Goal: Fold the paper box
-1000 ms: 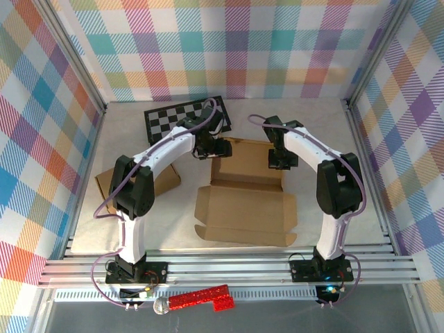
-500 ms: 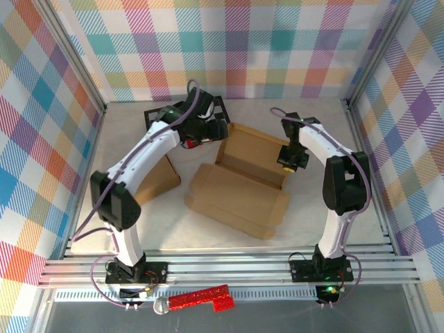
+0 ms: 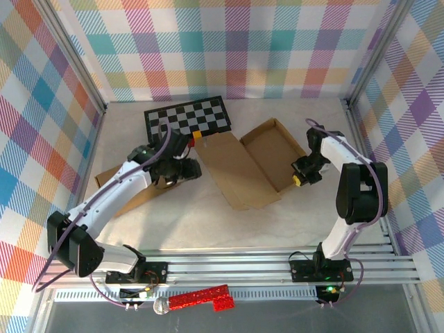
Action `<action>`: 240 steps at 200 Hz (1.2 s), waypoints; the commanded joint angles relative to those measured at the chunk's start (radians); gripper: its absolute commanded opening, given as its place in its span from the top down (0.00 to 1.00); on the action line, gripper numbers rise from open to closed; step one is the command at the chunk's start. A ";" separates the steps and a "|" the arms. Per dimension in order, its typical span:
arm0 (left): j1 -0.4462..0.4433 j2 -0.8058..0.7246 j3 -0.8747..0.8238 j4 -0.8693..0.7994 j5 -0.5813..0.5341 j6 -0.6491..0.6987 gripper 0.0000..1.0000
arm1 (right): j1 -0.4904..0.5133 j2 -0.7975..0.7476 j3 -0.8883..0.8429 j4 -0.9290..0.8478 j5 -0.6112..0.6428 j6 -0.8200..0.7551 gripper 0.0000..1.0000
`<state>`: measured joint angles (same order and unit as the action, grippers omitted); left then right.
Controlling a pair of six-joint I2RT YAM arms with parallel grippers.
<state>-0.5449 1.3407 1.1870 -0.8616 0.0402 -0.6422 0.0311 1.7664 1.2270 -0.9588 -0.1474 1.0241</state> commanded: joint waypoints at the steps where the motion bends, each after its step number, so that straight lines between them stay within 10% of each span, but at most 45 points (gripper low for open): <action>1: 0.010 -0.085 -0.077 0.075 -0.041 -0.095 0.54 | -0.019 -0.037 -0.039 0.028 -0.100 0.131 1.00; 184: 0.012 0.328 -0.123 0.849 0.286 -0.241 0.61 | 0.220 -0.179 -0.284 0.180 -0.257 0.575 1.00; 240: 0.011 0.340 -0.104 0.812 0.286 -0.187 0.62 | 0.242 -0.220 -0.205 0.114 -0.203 0.460 0.63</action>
<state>-0.5377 1.6699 1.0595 -0.0669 0.3092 -0.8558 0.2699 1.5883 0.9573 -0.7799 -0.3809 1.5429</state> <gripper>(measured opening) 0.383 0.318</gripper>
